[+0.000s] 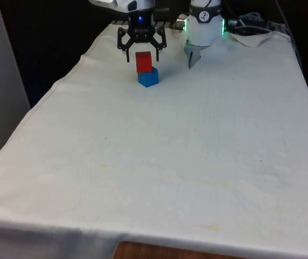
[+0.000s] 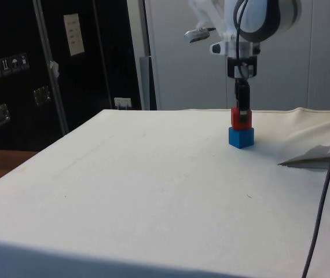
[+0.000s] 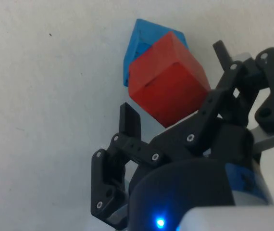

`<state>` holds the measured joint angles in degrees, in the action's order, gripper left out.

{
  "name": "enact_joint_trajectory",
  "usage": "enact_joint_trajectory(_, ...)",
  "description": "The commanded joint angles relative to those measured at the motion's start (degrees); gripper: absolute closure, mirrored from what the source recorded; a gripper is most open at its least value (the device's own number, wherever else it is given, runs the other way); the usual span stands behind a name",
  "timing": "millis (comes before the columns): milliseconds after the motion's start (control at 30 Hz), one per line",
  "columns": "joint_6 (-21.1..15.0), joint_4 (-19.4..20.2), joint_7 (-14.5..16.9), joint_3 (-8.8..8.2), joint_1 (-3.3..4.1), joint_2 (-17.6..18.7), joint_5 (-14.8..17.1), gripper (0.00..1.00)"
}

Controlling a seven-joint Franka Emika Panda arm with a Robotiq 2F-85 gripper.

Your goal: Stack the two cubes.

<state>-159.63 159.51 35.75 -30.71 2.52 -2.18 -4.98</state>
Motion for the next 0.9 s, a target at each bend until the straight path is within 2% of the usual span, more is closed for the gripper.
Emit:
enact_joint_trajectory(0, 0.4, 0.1, 0.6, -0.06, 0.06, -0.4, 0.5, 0.00)
enact_joint_trajectory(167, 0.0, -0.1, 0.0, 0.00, 0.00, 0.0, 0.0, 0.00)
enact_joint_trajectory(433, 4.4, -2.2, -0.9, 0.52, 0.06, -2.9, -0.5, 0.00)
enact_joint_trajectory(467, 3.6, -1.7, -0.1, 0.23, 0.06, -2.7, 0.0, 0.00)
enact_joint_trajectory(567, 6.4, -3.3, -1.4, 1.15, 0.23, -4.1, -0.4, 0.00)
enact_joint_trajectory(767, 8.8, -5.4, -2.5, 2.64, 0.57, -4.8, 0.0, 0.00)
enact_joint_trajectory(833, 8.3, -5.0, -2.0, 2.41, 0.40, -4.8, 0.0, 0.00)
enact_joint_trajectory(867, 9.0, -5.7, -2.7, 2.86, 0.63, -4.8, 0.1, 0.00)
